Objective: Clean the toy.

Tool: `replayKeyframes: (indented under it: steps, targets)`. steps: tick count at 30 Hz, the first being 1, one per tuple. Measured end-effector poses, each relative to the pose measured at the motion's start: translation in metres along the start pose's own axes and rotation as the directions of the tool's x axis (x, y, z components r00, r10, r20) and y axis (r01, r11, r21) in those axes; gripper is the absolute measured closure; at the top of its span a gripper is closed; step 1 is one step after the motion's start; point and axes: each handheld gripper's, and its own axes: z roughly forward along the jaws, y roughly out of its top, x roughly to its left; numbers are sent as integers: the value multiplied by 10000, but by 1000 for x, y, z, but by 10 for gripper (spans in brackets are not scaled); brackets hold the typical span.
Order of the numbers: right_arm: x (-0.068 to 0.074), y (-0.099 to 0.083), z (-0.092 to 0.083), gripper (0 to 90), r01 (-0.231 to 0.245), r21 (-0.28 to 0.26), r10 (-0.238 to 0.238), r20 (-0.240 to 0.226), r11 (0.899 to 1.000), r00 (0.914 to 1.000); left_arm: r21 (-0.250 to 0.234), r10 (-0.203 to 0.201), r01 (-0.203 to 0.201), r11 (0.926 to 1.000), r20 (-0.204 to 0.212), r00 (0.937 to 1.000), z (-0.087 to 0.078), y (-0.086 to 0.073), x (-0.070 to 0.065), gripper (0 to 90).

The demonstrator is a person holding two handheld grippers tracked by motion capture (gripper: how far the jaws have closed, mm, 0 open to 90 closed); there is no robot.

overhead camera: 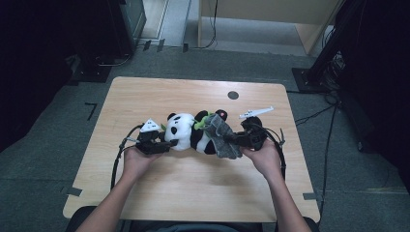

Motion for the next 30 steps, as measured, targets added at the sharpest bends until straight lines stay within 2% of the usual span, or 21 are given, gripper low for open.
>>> replayKeyframes:
  steps: [8, 12, 14, 17, 20, 23, 25, 27, 30]
  targets:
    - [-12, -11, -3, 799, -309, 43, 307, 304, 9995, 9991, 3, -13, 13, 10000, 9, 10000, 0, 0, 1, 439]
    - [-13, -10, -15, 799, -401, -337, 414, 399, 9986, 9983, 12, -89, 89, 10000, 3, 10000, -1, 0, 0, 439]
    - [-7, -5, -25, 799, -386, -713, 410, 328, 9967, 9986, 12, -184, 183, 9998, 35, 9998, -1, 1, -1, 438]
    - [8, 6, -36, 799, -56, -1211, 70, 104, 9926, 9999, 55, -176, 176, 9998, -8, 9998, -1, 1, -1, 439]
    - [27, 18, -39, 799, 364, -1366, -373, -41, 9900, 9993, 29, -184, 184, 9998, -1, 9998, -1, 1, -1, 439]
    - [42, 24, -32, 799, 819, -1169, -845, -171, 9898, 9963, 57, -118, 118, 9999, -10, 9999, -1, 1, -1, 439]
    - [46, 22, -24, 799, 937, -932, -959, -196, 9912, 9952, 66, -124, 124, 9999, 2, 9999, -1, 1, -1, 439]
    - [45, 17, -15, 799, 933, -684, -948, -185, 9933, 9953, 78, -187, 187, 9998, 18, 9998, -1, 1, -1, 440]
    - [38, 9, -4, 799, 869, -233, -865, 149, 9959, 9961, 95, -161, 161, 9998, 11, 9999, -1, 1, -1, 440]
